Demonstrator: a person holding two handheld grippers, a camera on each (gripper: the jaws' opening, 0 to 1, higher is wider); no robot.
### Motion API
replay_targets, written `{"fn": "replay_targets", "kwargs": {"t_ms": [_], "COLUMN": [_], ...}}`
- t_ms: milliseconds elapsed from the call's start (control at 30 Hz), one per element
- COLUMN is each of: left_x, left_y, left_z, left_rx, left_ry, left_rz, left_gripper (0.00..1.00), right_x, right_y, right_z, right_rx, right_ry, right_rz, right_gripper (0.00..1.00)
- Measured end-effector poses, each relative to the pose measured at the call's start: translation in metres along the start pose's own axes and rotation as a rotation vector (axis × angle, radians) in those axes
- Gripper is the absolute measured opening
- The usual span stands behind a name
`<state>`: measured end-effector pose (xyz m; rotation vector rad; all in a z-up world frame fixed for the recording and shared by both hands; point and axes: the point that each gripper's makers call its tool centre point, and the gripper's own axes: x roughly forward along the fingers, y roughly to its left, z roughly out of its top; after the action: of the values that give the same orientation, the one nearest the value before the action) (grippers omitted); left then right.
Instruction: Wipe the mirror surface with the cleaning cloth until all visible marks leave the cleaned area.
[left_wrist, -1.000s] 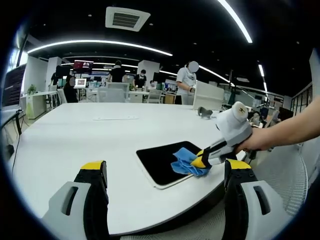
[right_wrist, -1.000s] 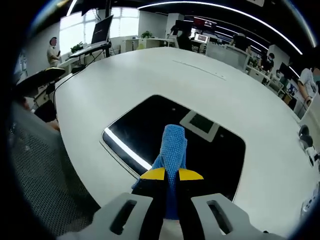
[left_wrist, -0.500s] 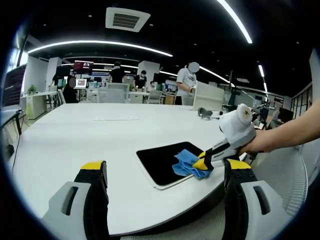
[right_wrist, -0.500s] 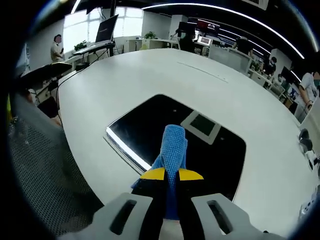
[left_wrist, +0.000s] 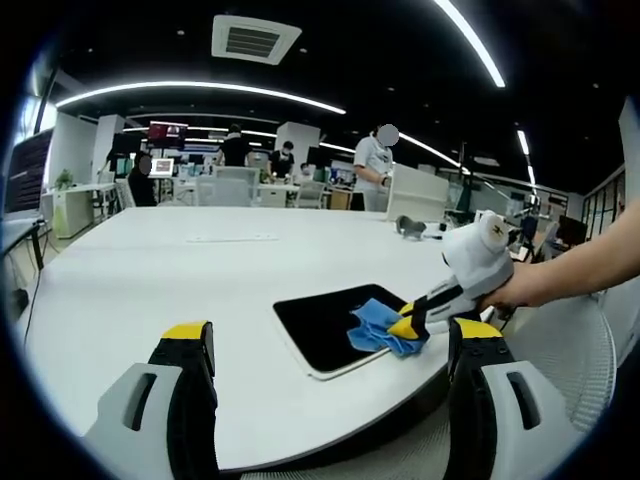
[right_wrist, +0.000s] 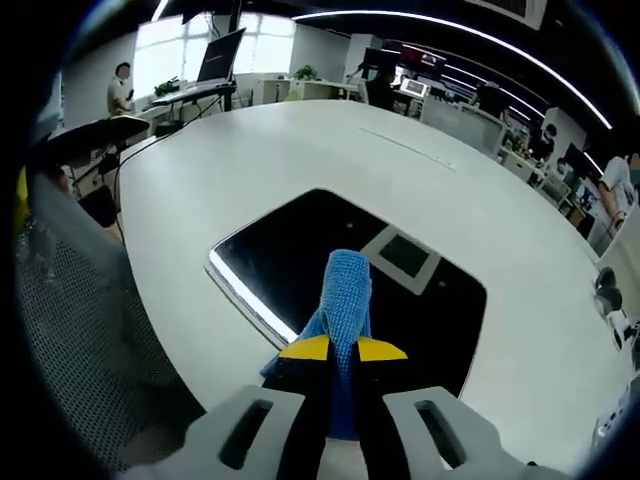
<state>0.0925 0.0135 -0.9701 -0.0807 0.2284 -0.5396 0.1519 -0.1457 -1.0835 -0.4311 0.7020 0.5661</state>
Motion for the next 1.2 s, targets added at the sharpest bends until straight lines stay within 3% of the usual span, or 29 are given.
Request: {"fn": "replay_targets", "kwargs": {"t_ms": [533,1200], "left_x": [-0.001,-0.001], "left_y": [0.001,0.000], "left_z": [0.002,0.003], "left_rx": [0.001,0.000], "left_ry": [-0.017,-0.023], "left_rz": [0.008,0.003], "left_gripper": [0.96,0.96], "right_x": [-0.013,-0.005], "right_y": [-0.032,-0.042], "right_z": [-0.022,-0.016], "right_rx": [0.003,-0.013], "right_ry": [0.031,0.034], "right_rz": [-0.039,-0.040], "right_gripper": [0.02,0.02]}}
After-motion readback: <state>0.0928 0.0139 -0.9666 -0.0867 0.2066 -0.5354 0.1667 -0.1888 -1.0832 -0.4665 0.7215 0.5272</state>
